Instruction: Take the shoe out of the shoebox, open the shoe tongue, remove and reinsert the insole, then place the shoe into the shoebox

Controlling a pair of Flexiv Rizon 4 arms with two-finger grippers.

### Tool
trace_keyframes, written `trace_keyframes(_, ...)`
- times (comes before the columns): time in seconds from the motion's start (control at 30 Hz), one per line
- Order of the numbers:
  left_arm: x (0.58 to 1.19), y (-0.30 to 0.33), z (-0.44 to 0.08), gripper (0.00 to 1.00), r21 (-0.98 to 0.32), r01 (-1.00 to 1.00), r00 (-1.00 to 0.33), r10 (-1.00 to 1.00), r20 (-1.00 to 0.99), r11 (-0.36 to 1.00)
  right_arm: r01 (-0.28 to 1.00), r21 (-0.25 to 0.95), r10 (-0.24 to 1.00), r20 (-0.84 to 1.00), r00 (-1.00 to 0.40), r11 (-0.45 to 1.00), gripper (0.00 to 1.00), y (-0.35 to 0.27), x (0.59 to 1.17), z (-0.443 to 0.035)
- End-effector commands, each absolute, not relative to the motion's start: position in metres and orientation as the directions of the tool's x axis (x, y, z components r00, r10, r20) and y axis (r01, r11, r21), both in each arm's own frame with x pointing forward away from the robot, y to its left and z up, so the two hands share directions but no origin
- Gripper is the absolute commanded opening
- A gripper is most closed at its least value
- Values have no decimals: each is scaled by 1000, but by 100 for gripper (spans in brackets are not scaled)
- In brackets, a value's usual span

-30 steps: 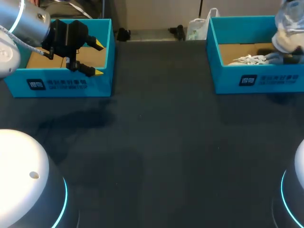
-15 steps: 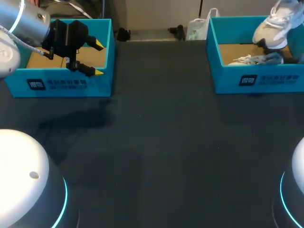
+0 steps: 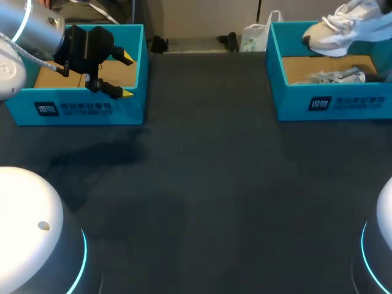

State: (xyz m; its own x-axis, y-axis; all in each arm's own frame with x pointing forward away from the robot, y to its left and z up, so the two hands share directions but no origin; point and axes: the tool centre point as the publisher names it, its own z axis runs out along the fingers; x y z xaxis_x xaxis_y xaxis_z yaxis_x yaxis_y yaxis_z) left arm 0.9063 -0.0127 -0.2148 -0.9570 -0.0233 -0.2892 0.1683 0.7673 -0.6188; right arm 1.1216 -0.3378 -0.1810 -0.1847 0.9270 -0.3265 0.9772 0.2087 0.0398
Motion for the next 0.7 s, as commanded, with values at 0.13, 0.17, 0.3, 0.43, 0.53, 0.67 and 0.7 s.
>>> trace_keyframes(0.13, 907, -13, -214, 100, -617, 168, -957, -22, -288, 769, 997, 80, 958, -283, 37, -15, 0, -338, 1123, -178)
trace_keyframes(0.17, 907, -13, -214, 100, -617, 168, -957, -22, -288, 769, 997, 80, 958, -283, 37, -15, 0, -338, 1123, -178)
trace_keyframes(0.3, 907, -13, -214, 100, -617, 168, -957, -22, -288, 769, 997, 80, 958, -283, 37, -15, 0, -338, 1123, -178)
trace_keyframes(0.43, 907, -13, -214, 100, -617, 168, -957, -22, -288, 769, 997, 80, 958, -283, 37, -15, 0, -338, 1123, -178)
trace_keyframes(0.53, 907, -13, -214, 100, -617, 168, -957, -22, -288, 769, 997, 80, 958, -283, 37, -15, 0, -338, 1123, -178)
trace_keyframes(0.67, 907, -13, -214, 100, -617, 168, -957, -22, -288, 769, 997, 80, 958, -283, 37, -15, 0, -338, 1123, -178)
trace_keyframes(0.7, 907, -13, -214, 100, -617, 168, -957, -22, -288, 769, 997, 74, 965, -257, 40, -22, 0, -338, 1123, -180)
